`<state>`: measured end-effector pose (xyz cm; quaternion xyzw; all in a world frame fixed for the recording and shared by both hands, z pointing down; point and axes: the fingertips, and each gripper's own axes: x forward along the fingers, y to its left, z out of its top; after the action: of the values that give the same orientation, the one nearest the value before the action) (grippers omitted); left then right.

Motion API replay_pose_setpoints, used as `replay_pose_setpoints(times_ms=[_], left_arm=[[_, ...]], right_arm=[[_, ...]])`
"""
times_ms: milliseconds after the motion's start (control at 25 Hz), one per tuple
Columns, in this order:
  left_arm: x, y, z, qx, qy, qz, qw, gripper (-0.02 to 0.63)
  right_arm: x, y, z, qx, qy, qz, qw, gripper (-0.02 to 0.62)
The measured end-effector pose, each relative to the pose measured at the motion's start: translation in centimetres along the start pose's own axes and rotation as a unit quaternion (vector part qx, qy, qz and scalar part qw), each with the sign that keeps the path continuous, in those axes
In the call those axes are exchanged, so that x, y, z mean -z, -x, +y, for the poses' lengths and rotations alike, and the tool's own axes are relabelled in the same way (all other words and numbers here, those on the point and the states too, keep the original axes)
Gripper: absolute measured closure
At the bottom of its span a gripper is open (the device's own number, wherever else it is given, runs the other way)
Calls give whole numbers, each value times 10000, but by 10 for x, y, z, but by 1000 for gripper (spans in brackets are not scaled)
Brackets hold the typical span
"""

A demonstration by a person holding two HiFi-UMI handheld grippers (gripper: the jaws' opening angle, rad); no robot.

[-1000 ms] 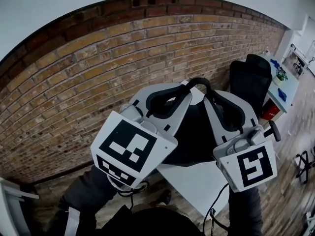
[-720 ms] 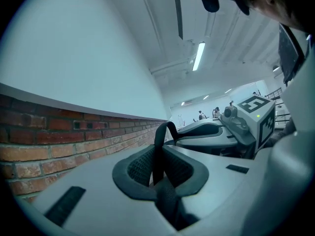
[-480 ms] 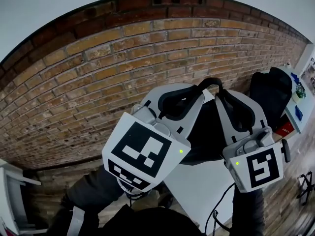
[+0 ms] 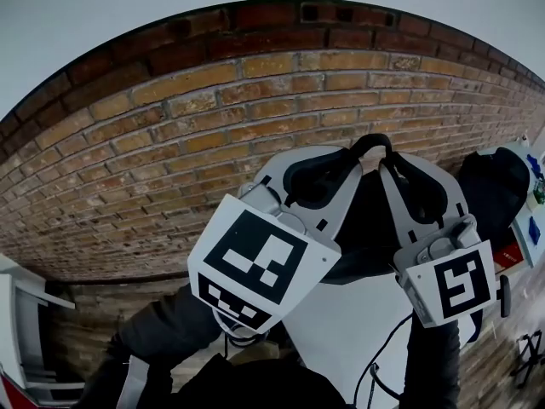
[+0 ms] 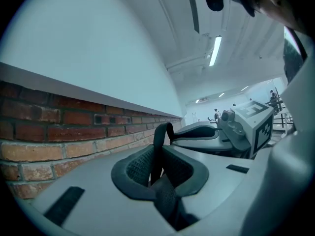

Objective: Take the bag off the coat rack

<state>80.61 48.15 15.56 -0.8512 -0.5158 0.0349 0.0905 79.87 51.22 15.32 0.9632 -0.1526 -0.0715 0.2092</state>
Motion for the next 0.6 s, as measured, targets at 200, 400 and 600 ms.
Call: replay_pose_setpoints(times_ms=[200, 400, 600], left_arm=[[25, -21, 29, -140, 170, 232, 9995, 558], [57, -43, 59, -226, 329, 418, 9983, 558], [66, -61, 92, -391, 329, 382, 9980, 558]], right_arm=[[26, -36, -6, -209, -84, 18, 9997, 548], [61, -73, -7, -307, -218, 27, 9993, 548], [71, -111, -17, -443, -63, -18, 9990, 546]])
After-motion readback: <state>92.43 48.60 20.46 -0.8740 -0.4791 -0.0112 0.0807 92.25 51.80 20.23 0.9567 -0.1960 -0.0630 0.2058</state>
